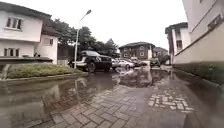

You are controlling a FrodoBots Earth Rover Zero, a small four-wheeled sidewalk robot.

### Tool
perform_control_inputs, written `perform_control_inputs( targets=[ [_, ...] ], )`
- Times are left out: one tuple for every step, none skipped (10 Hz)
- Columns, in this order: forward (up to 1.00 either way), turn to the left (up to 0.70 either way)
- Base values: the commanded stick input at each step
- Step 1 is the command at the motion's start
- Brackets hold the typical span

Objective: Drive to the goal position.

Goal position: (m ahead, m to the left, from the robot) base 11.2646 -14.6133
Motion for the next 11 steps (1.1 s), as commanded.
perform_control_inputs(
  targets=[
    [0.25, 0.00],
    [0.59, 0.00],
    [0.61, 0.00],
    [0.63, 0.00],
    [0.66, 0.00],
    [0.68, 0.00],
    [0.70, 0.00],
    [0.70, 0.00],
    [0.70, 0.00],
    [0.70, 0.00],
    [0.70, 0.00]
  ],
)
